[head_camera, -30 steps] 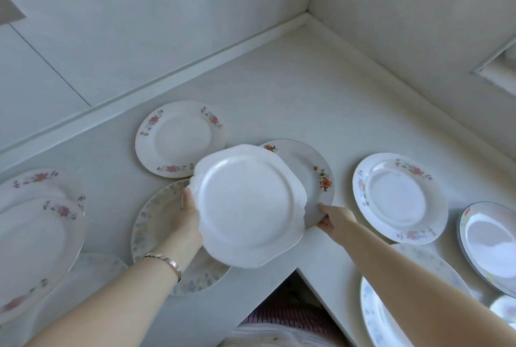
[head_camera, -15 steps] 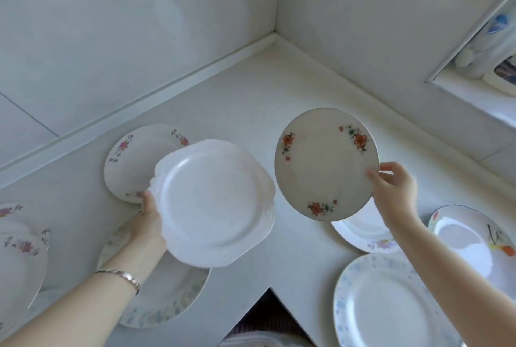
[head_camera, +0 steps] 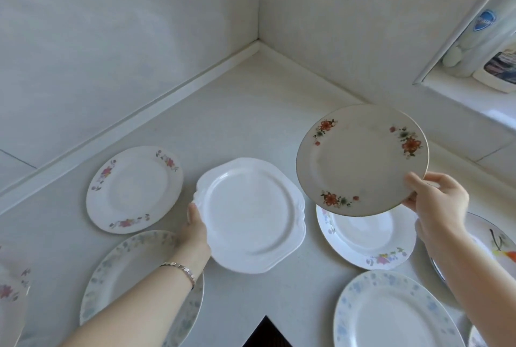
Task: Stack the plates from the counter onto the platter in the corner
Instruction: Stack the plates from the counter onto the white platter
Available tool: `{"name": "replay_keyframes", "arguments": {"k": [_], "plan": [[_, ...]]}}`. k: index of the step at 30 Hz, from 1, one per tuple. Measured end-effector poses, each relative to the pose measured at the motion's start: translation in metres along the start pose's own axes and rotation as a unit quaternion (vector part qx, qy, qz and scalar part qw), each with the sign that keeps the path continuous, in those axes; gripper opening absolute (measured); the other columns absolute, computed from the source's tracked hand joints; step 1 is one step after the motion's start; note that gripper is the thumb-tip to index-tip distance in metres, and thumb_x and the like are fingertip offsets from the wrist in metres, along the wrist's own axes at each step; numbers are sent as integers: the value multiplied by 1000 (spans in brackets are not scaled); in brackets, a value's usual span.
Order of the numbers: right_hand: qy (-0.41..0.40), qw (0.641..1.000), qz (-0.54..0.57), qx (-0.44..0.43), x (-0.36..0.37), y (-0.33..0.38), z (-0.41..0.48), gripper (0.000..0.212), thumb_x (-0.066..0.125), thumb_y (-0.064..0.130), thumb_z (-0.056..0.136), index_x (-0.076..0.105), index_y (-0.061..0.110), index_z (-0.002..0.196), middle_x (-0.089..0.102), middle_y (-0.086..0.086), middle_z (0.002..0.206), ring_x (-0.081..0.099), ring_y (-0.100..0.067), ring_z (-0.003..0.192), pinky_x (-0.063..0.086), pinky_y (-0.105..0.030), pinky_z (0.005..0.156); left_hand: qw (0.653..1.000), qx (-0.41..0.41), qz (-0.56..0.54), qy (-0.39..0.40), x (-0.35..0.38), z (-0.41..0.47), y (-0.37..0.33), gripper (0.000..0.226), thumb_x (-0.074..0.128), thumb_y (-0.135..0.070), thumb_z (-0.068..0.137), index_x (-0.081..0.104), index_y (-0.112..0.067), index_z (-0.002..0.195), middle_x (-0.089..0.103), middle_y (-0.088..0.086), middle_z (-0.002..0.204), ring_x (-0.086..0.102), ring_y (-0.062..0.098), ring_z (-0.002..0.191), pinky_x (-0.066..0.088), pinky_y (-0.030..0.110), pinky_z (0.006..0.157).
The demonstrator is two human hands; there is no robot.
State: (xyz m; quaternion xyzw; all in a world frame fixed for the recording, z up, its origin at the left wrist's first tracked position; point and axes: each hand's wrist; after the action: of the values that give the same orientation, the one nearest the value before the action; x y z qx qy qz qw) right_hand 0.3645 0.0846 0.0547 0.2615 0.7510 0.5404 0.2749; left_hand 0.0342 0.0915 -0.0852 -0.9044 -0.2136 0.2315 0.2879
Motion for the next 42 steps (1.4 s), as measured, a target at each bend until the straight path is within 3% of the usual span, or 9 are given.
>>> {"name": "replay_keyframes", "arguments": {"k": [4, 17, 21, 25, 28, 31, 33, 38, 42], "plan": [[16, 999, 22, 22, 6, -6, 2, 23, 59, 3, 86, 50, 16, 68, 60, 10, 38, 56, 0, 34, 52, -14, 43, 999, 19, 31, 12, 12, 5, -11, 65, 35, -60, 91, 53, -10, 129, 61, 13, 127, 59, 34, 112, 48, 41, 96], [102, 991, 44, 76, 33, -30, -8, 22, 54, 0, 88, 50, 11, 70, 61, 5, 40, 59, -3, 38, 52, -17, 43, 966, 60, 247, 40, 6, 59, -9, 59, 34, -52, 92, 60, -5, 115, 67, 18, 105, 65, 36, 98, 52, 47, 93], [140, 981, 48, 126, 49, -49, -20, 22, 53, -1, 88, 49, 10, 70, 64, 1, 43, 61, -6, 39, 53, -19, 44, 952, 75, 294, 43, 5, 80, -3, 74, 30, -59, 77, 65, -1, 107, 69, 22, 107, 66, 37, 98, 54, 45, 89], [168, 969, 45, 178, 66, -74, -28, 22, 51, -2, 89, 48, 7, 70, 58, -3, 43, 55, -7, 35, 50, -18, 40, 924, 143, 353, 8, -2, 19, -40, 42, 33, -25, 97, 54, 4, 119, 56, 25, 123, 57, 40, 111, 47, 39, 94], [190, 958, 34, 211, 77, -92, -32, 23, 52, -1, 89, 48, 9, 68, 56, -6, 52, 53, -7, 37, 49, -19, 42, 935, 197, 288, 58, 3, -2, -50, 42, 30, -31, 100, 58, 0, 103, 59, 19, 106, 56, 35, 103, 46, 36, 86], [202, 949, 38, 239, 84, -109, -37, 24, 52, -2, 89, 47, 10, 68, 60, 1, 45, 56, -7, 37, 51, -20, 42, 954, 118, 229, 153, 13, -4, -46, 55, 39, -42, 93, 44, -4, 133, 53, 11, 129, 53, 30, 118, 47, 31, 91], [202, 945, 38, 255, 88, -119, -39, 25, 53, -2, 88, 46, 11, 68, 62, 2, 45, 58, -7, 38, 52, -21, 43, 946, 117, 268, 143, 15, -2, -41, 62, 45, -34, 91, 31, -3, 143, 44, 14, 143, 48, 31, 124, 43, 35, 98], [187, 948, -3, 257, 94, -132, -44, 18, 56, -1, 87, 51, 8, 73, 62, -3, 55, 61, -13, 49, 54, -25, 50, 923, 124, 341, 131, 11, 2, -32, 56, 39, -23, 99, 21, 1, 146, 43, 17, 142, 53, 14, 80, 35, 23, 61], [178, 949, -32, 257, 100, -137, -39, 17, 57, 1, 87, 52, 9, 74, 57, -10, 72, 55, -21, 64, 52, -33, 66, 888, 159, 412, 129, 9, 11, -31, 55, 41, -31, 97, 31, 2, 140, 53, 19, 130, 61, 32, 95, 45, 29, 67]]}}
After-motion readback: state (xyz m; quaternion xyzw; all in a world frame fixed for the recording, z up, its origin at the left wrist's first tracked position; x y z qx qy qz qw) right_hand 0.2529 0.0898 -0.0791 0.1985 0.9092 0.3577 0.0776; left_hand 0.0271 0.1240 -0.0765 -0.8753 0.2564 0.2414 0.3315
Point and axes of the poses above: each hand's wrist, its own z-axis towards the middle knuckle, its own x-axis out of the palm, y = z × x
